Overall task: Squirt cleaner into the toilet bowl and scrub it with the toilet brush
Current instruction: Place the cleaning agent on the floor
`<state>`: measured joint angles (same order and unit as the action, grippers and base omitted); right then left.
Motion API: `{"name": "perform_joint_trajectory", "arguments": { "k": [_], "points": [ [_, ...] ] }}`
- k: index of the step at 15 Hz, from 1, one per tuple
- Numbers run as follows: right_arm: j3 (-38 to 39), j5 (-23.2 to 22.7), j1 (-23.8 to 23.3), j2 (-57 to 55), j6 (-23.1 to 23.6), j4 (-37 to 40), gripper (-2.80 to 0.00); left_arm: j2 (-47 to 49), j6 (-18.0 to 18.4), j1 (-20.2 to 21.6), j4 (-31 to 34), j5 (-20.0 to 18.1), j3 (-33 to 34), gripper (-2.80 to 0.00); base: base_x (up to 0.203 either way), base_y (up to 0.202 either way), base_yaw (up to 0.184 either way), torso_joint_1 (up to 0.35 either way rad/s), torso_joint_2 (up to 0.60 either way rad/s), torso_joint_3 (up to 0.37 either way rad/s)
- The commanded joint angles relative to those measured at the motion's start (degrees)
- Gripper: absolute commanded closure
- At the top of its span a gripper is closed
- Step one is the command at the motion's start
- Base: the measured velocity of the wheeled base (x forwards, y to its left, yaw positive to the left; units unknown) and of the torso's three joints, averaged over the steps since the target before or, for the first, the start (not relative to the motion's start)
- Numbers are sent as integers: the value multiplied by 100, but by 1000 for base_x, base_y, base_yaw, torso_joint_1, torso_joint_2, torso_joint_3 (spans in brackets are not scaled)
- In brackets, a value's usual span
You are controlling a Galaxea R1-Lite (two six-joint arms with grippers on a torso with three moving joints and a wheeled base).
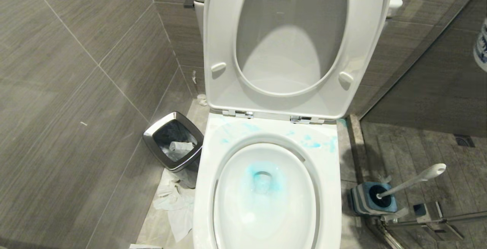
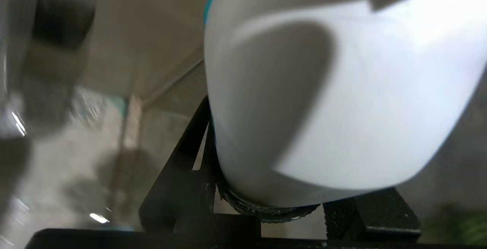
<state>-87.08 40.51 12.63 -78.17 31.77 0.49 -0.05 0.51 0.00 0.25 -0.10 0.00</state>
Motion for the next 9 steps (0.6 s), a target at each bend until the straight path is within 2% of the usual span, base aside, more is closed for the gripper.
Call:
{"name": "perform_joint_trajectory", "arguments": {
  "k": [1,3,6,9],
  "points": [
    [10,-120,-359,265,-965,95,0,5,2,2,2,1,9,0,0,0,0,0,0,0],
    [1,-856,-501,267,-1476,502,0,5,2,9,2,1,9,0,0,0,0,0,0,0],
    [-4,-2530,-706,341,-2262,1269,0,5,2,4,2,1,9,0,0,0,0,0,0,0],
    [-21,-4021,-1364,218,-2594,1670,0,5,2,0,2,1,9,0,0,0,0,0,0,0]
  ]
}}
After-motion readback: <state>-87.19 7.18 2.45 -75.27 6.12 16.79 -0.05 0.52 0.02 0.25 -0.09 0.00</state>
